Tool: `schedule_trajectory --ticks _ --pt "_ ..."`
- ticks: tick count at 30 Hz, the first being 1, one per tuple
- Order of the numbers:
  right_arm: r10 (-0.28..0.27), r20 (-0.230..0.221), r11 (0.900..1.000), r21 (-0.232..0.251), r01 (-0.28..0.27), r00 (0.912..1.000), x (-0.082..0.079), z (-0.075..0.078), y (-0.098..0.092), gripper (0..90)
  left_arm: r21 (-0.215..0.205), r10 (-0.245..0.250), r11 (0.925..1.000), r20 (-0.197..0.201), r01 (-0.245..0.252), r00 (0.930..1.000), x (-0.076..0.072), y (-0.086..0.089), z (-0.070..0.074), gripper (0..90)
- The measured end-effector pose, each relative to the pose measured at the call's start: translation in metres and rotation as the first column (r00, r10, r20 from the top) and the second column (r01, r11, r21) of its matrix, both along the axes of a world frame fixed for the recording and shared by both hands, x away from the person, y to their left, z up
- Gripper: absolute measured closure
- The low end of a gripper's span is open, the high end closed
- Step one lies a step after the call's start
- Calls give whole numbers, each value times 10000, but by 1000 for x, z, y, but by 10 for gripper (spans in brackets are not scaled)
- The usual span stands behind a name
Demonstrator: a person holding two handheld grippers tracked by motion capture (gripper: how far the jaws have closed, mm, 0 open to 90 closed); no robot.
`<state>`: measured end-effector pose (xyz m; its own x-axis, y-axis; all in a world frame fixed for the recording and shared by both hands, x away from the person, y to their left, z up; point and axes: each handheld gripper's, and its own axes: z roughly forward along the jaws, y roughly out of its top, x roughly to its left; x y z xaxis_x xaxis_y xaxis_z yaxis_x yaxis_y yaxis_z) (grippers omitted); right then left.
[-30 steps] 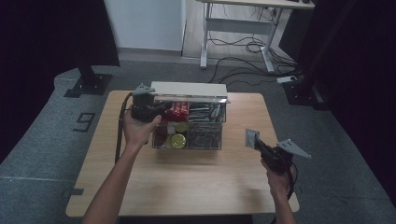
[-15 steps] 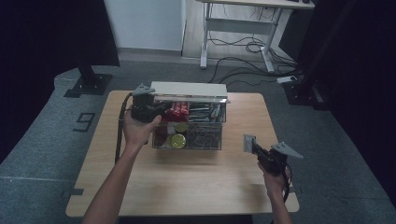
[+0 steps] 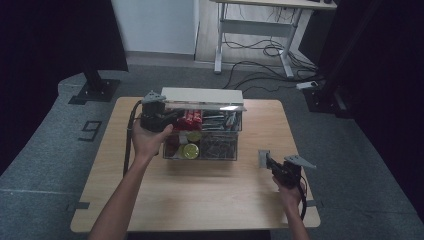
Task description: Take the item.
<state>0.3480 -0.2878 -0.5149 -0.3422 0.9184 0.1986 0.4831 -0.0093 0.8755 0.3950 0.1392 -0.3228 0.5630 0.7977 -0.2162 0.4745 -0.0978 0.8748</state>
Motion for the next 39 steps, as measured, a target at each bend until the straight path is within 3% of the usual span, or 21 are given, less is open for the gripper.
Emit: schedule_trajectory --ticks 3,7,19,30,36,39 --pt "-13 -178 9999 -100 11 9998 2 -6 -2 891 -14 -7 10000 -3 7 10000 0 0 -1 895" --pt "-27 -285 9999 161 31 9996 4 -10 -6 891 -29 -19 10000 -9 19 10000 1 -1 -2 895" --pt "-881 -781 9950 -551 839 9930 9 -25 -20 871 53 -13 10000 6 13 10000 1 -2 -2 893" --pt "-996 -983 9922 -841 915 9902 11 -29 -21 833 40 5 10000 -2 -5 10000 1 -1 -2 892" --pt "-1251 -1223 9817 -1589 1050 9846 12 -32 -17 696 38 18 10000 17 -18 10000 1 -2 -2 890" --pt "-1477 -1442 9769 -1760 1215 9785 14 -32 -17 538 46 11 10000 17 -11 10000 1 -2 -2 891"
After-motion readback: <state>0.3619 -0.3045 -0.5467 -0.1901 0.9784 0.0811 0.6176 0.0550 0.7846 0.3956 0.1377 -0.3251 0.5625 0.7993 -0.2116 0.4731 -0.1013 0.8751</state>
